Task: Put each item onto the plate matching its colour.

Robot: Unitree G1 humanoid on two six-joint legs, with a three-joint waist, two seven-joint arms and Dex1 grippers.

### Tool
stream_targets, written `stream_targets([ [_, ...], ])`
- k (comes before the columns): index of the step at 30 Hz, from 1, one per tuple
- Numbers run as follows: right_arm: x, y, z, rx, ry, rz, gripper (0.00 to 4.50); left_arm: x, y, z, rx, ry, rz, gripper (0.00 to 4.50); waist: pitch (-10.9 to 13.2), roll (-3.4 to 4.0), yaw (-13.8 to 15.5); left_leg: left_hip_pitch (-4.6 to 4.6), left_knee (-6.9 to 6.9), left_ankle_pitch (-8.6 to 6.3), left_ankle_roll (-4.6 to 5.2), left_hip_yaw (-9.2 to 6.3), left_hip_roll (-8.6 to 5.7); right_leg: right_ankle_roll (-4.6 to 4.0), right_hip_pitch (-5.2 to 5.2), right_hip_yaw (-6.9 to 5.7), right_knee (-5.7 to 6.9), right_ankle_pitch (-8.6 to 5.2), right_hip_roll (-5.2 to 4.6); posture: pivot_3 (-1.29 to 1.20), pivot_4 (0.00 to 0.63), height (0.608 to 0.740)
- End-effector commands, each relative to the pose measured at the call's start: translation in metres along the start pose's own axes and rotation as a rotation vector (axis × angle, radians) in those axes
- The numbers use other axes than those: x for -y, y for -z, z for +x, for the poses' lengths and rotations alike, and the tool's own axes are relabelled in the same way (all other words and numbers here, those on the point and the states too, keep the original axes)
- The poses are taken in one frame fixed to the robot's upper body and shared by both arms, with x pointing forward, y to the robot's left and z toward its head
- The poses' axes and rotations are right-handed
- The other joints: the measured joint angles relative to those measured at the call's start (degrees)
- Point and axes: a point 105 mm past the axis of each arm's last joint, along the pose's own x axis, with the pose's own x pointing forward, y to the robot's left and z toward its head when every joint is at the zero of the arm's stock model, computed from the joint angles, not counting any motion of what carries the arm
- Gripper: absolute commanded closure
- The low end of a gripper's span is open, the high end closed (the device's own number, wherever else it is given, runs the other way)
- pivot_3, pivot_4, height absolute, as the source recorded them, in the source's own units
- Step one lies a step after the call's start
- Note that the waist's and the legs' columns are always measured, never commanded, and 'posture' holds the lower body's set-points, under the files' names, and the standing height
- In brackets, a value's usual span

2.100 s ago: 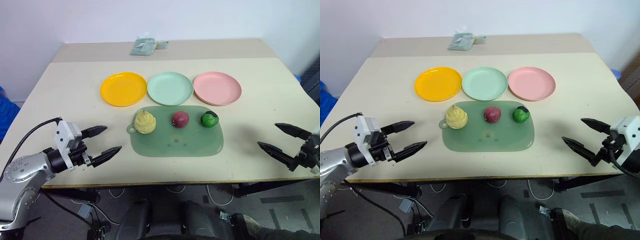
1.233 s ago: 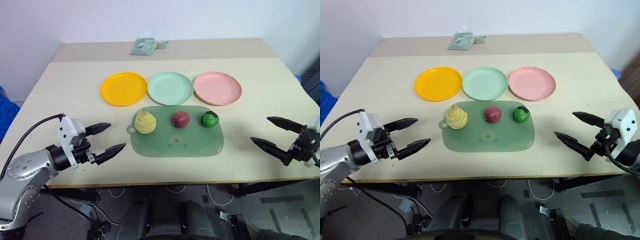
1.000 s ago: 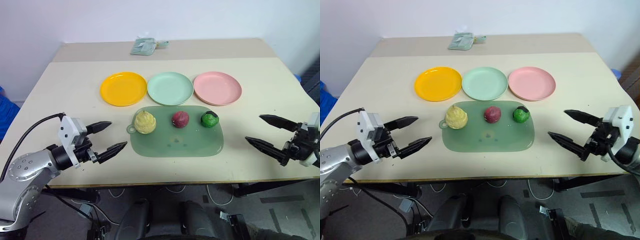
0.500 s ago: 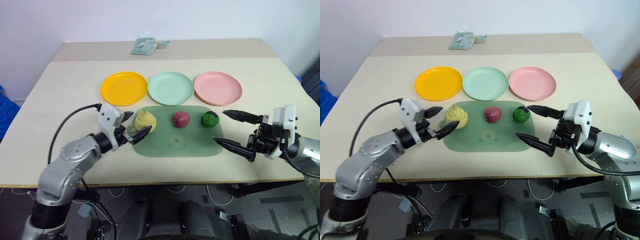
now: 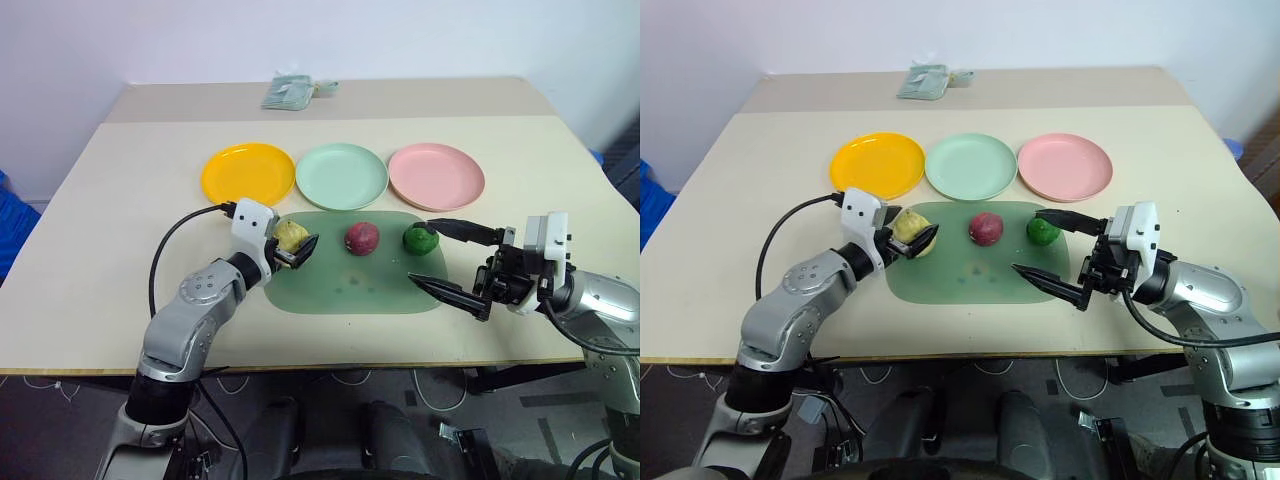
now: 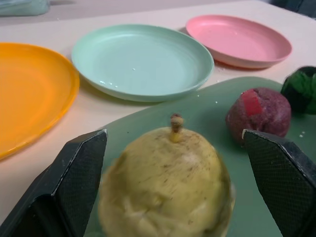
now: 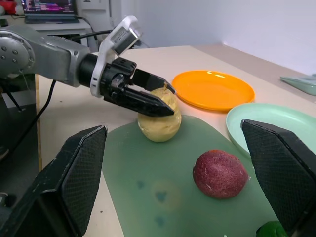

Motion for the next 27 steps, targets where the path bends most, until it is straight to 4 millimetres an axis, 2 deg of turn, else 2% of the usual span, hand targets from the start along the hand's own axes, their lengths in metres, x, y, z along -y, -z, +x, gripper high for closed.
stream_targets([
  [1,0.000,-0.008,0.000,0.023,0.000,-0.039,0.06,0.000,-0.001,0.003,-0.009,-0.012,0.022,0.00,0.00,0.00,0.00,0.00,0.00,0.00,0.00,0.00,0.00,0.00,0.00,0.00,0.01,0.00,0.00,0.00,0.150,0.740],
  [6,-0.001,-0.008,-0.001,0.022,0.001,-0.039,0.06,-0.008,0.010,0.002,-0.061,-0.057,0.030,0.00,-0.01,0.00,0.06,0.00,0.01,0.00,0.00,-0.01,0.00,0.01,0.00,0.00,0.02,0.00,0.00,0.00,0.150,0.740],
  [10,-0.001,-0.007,-0.002,0.019,0.005,-0.036,0.00,-0.013,0.013,0.003,-0.074,-0.087,0.040,1.09,-0.01,0.00,0.00,0.01,0.04,0.00,0.00,-0.01,0.00,0.00,0.02,-0.01,0.02,0.00,0.00,0.00,0.150,0.740],
  [12,-0.001,-0.007,-0.002,0.019,0.006,-0.037,0.00,-0.015,0.011,0.003,-0.066,-0.098,0.052,1.14,-0.01,0.00,0.00,0.01,0.04,0.00,0.00,-0.01,0.00,0.00,0.02,-0.01,0.03,0.00,0.00,0.00,0.150,0.740],
  [14,-0.001,-0.007,-0.001,0.021,0.008,-0.039,0.00,-0.018,0.001,0.004,-0.019,-0.116,0.036,1.14,-0.01,0.00,0.00,0.01,0.04,0.00,0.00,-0.01,0.00,0.00,0.02,-0.01,0.03,0.00,0.00,0.00,0.150,0.740],
  [17,0.001,-0.008,0.001,0.027,0.014,-0.047,0.00,-0.041,-0.025,0.010,0.078,-0.222,0.008,1.14,0.01,-0.02,0.21,-0.01,0.12,0.00,0.00,-0.06,0.00,0.01,0.03,-0.06,0.06,0.00,0.00,0.00,0.150,0.740],
  [20,0.006,-0.010,0.005,0.042,0.028,-0.053,0.00,-0.084,-0.052,0.021,0.129,-0.416,0.055,1.14,0.05,-0.10,0.29,-0.07,0.26,0.00,0.00,-0.10,0.00,0.02,0.02,-0.16,0.09,0.01,0.04,0.00,0.150,0.740],
  [23,0.011,-0.011,0.011,0.054,0.048,-0.071,0.00,-0.114,-0.065,0.035,0.135,-0.516,0.085,1.14,0.05,-0.10,0.25,-0.10,0.35,-0.01,0.01,-0.10,-0.03,0.21,0.04,-0.20,0.10,0.12,0.13,0.00,0.150,0.740],
  [27,0.016,-0.012,0.018,0.068,0.057,-0.079,0.00,-0.137,-0.071,0.058,0.124,-0.552,0.101,1.14,0.06,-0.11,0.25,-0.11,0.39,-0.08,0.13,-0.06,-0.15,0.30,0.04,-0.20,0.08,0.15,0.07,0.00,0.150,0.740],
])
